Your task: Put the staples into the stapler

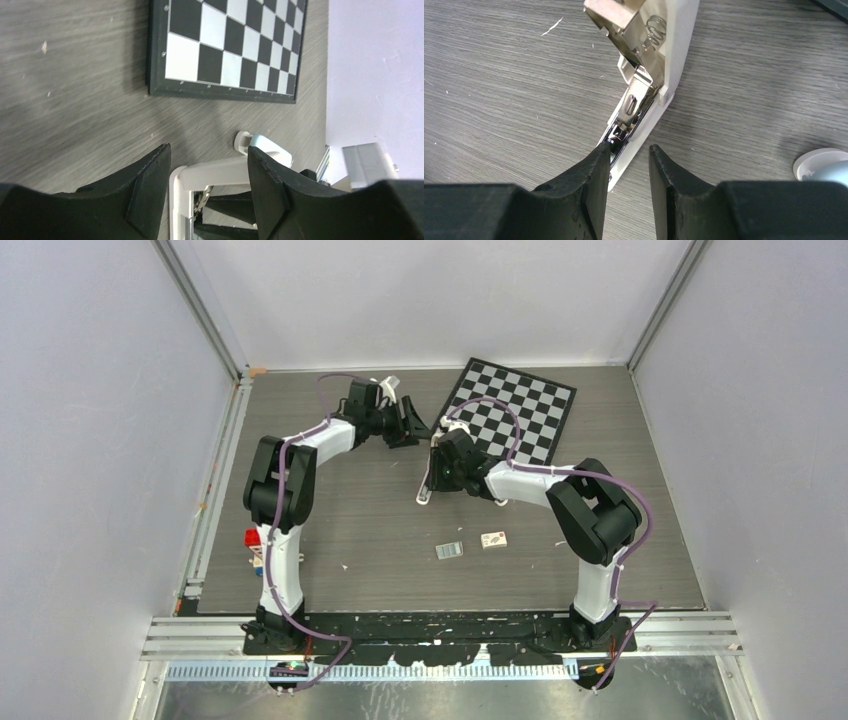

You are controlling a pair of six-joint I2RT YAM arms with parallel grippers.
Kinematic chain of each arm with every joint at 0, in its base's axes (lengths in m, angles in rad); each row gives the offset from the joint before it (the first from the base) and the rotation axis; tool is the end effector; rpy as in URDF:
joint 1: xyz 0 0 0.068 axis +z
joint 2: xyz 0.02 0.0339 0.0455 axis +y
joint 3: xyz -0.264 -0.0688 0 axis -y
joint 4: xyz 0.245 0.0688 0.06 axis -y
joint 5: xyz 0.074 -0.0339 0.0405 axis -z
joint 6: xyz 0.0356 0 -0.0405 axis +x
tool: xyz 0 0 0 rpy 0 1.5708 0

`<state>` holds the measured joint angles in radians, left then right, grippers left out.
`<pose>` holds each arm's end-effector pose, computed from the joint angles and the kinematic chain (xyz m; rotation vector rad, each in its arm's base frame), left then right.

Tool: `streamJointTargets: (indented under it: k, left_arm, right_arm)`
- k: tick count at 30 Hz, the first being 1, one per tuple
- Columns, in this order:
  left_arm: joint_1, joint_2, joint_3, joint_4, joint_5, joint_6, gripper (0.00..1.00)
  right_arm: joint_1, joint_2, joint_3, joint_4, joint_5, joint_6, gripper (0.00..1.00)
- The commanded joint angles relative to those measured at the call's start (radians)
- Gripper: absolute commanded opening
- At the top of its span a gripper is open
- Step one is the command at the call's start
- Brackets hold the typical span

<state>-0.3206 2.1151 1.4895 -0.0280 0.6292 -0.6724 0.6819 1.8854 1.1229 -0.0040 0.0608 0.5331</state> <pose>0.4414 -0.1686 0.1820 -0.0393 2.3657 -1.2178 0.3113 0.2499 0.1627 -0.1473 2.3930 0.5222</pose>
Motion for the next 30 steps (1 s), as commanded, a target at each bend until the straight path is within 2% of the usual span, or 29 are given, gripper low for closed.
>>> streamJointTargets:
  k: [1,3,6,9,14,19,23,30]
  left_arm:
    - [0.004,0.028,0.102,-0.004,0.066,0.01,0.59]
    - [0.006,0.0,0.091,-0.051,0.033,0.035,0.59]
    - [0.006,-0.123,-0.015,-0.033,-0.106,0.063,0.59]
    - [0.006,-0.224,-0.079,-0.1,-0.229,0.094,0.58]
    - [-0.006,-0.412,-0.268,-0.07,-0.403,0.061,0.56]
    - [-0.091,-0.553,-0.45,0.021,-0.503,0.064,0.52]
    - [-0.196,-0.611,-0.549,0.112,-0.583,0.095,0.48]
    - [-0.291,-0.568,-0.633,0.251,-0.59,0.141,0.51]
  right_arm:
    - [-0.005,-0.007,-0.021,-0.017,0.02,0.002,0.38]
    - [-0.007,-0.035,-0.023,-0.017,0.011,0.008,0.39]
    - [-0.013,-0.089,-0.006,-0.034,-0.001,0.01,0.47]
    - [-0.034,-0.134,0.018,-0.067,-0.033,0.013,0.51]
    - [-0.076,-0.21,0.034,-0.093,-0.082,0.022,0.51]
    - [-0.143,-0.225,0.056,-0.095,-0.115,0.013,0.46]
    - [-0.195,-0.184,0.126,-0.123,-0.168,-0.008,0.44]
    - [-0.226,-0.121,0.208,-0.145,-0.231,-0.058,0.53]
